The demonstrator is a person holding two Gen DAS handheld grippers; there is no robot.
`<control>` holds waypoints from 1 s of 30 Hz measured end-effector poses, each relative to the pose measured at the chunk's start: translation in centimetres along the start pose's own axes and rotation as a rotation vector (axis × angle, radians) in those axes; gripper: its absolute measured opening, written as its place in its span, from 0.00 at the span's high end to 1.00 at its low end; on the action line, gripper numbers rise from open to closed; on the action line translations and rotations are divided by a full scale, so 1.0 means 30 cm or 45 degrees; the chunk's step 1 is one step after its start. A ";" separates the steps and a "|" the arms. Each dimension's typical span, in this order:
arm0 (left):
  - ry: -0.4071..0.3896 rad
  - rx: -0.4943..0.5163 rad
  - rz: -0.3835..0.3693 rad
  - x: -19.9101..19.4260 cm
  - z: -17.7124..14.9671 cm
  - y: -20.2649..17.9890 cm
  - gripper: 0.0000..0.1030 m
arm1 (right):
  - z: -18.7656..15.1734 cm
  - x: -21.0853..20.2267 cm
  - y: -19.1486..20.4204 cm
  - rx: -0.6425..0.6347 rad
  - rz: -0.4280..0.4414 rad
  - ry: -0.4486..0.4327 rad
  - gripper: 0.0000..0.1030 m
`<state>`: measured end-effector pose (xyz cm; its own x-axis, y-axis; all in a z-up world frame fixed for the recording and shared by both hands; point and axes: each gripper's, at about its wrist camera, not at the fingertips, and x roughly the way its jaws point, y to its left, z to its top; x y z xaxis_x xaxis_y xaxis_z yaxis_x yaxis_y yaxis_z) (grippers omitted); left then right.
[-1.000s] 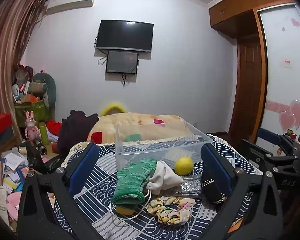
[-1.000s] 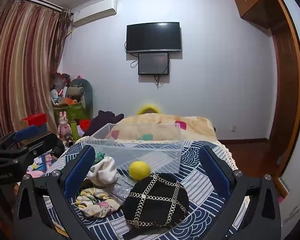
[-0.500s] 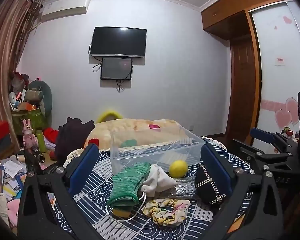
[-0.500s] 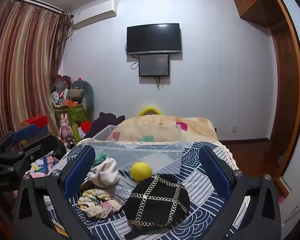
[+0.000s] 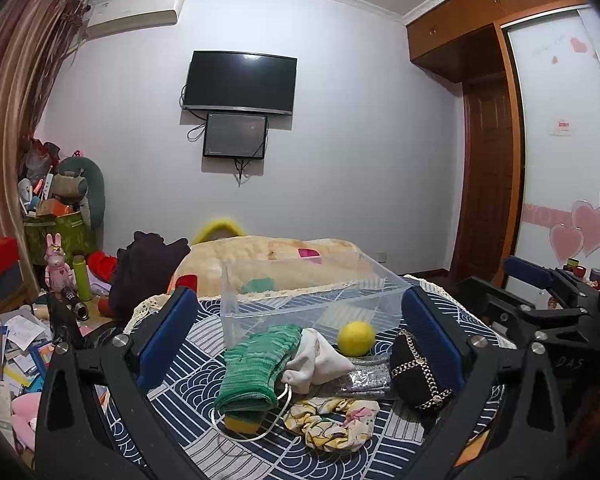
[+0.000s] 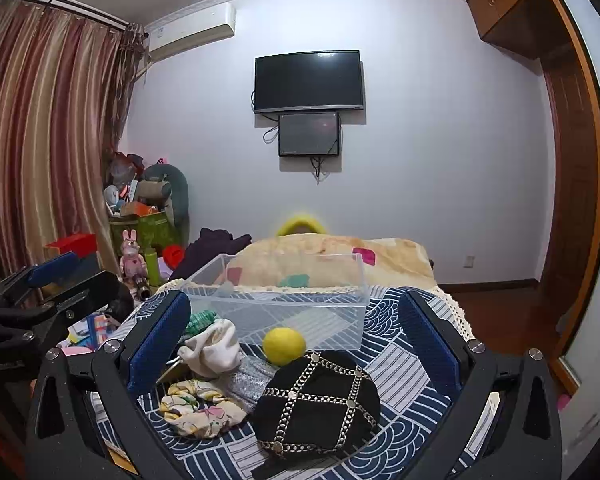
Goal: Organize soft objects
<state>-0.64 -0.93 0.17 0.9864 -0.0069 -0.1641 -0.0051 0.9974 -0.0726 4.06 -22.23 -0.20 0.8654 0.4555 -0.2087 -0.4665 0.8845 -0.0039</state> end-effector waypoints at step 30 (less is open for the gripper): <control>0.006 -0.020 0.002 -0.010 0.001 0.009 0.00 | 0.000 -0.007 -0.004 0.004 0.007 -0.005 0.00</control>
<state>-0.93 -0.66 0.23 0.9856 -0.0056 -0.1688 -0.0094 0.9961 -0.0877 3.95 -22.44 -0.14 0.8637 0.4605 -0.2050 -0.4704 0.8824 0.0002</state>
